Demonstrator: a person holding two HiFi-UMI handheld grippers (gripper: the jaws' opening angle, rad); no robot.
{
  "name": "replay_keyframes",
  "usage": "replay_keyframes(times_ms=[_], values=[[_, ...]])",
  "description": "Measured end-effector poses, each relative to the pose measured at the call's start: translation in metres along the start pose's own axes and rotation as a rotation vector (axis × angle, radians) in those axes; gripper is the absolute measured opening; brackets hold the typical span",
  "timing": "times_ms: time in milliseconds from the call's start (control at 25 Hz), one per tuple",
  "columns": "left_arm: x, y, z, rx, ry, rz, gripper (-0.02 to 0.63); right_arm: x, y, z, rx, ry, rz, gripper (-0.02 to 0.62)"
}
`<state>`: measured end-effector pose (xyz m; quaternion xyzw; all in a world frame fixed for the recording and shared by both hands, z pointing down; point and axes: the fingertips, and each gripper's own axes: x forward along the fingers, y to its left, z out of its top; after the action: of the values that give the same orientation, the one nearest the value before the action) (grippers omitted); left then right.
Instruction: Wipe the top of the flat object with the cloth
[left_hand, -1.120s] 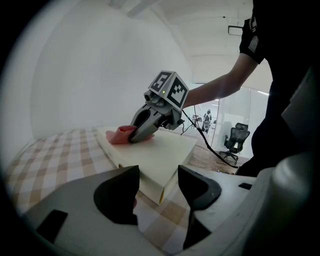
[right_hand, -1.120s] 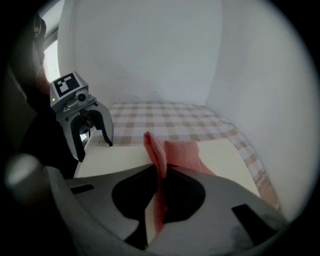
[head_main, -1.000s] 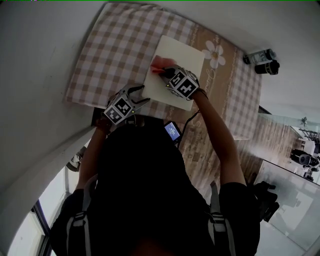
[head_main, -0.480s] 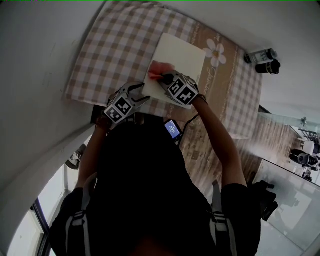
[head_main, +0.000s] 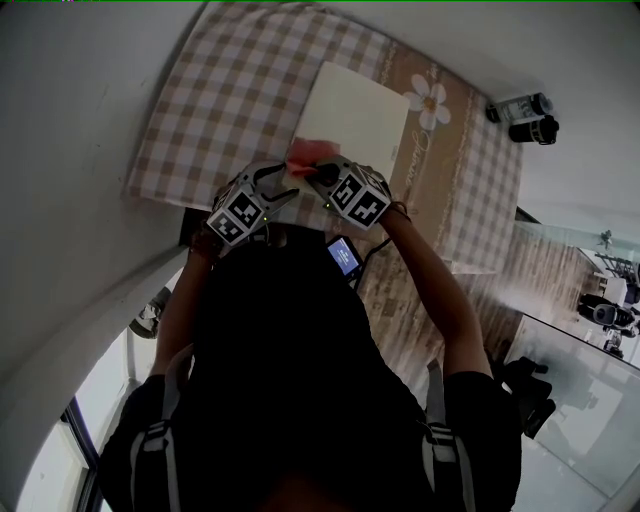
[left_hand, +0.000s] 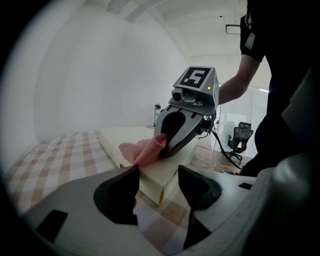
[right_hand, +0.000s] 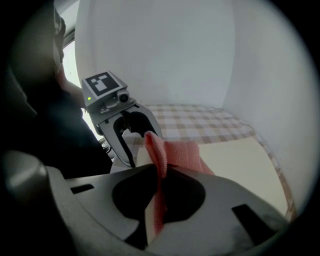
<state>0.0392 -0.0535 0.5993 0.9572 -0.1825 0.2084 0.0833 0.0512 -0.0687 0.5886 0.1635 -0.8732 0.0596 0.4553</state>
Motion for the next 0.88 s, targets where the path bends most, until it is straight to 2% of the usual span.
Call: replay_keyframes(times_ms=[280, 680, 760, 880], values=[[0.001, 0.002, 0.0, 0.007, -0.008, -0.005, 0.255, -0.001, 0.015, 0.003, -0.003, -0.011, 0.036, 0.018], [-0.002, 0.006, 0.004, 0.0, -0.009, -0.016, 0.259, -0.002, 0.035, 0.009, 0.068, -0.047, 0.095, 0.017], [0.0, 0.003, 0.005, 0.001, -0.008, -0.016, 0.259, -0.005, 0.039, 0.005, 0.045, -0.051, 0.099, 0.017], [-0.002, 0.004, 0.008, -0.01, -0.018, -0.016, 0.27, -0.012, 0.042, 0.01, -0.088, -0.085, 0.11, 0.02]])
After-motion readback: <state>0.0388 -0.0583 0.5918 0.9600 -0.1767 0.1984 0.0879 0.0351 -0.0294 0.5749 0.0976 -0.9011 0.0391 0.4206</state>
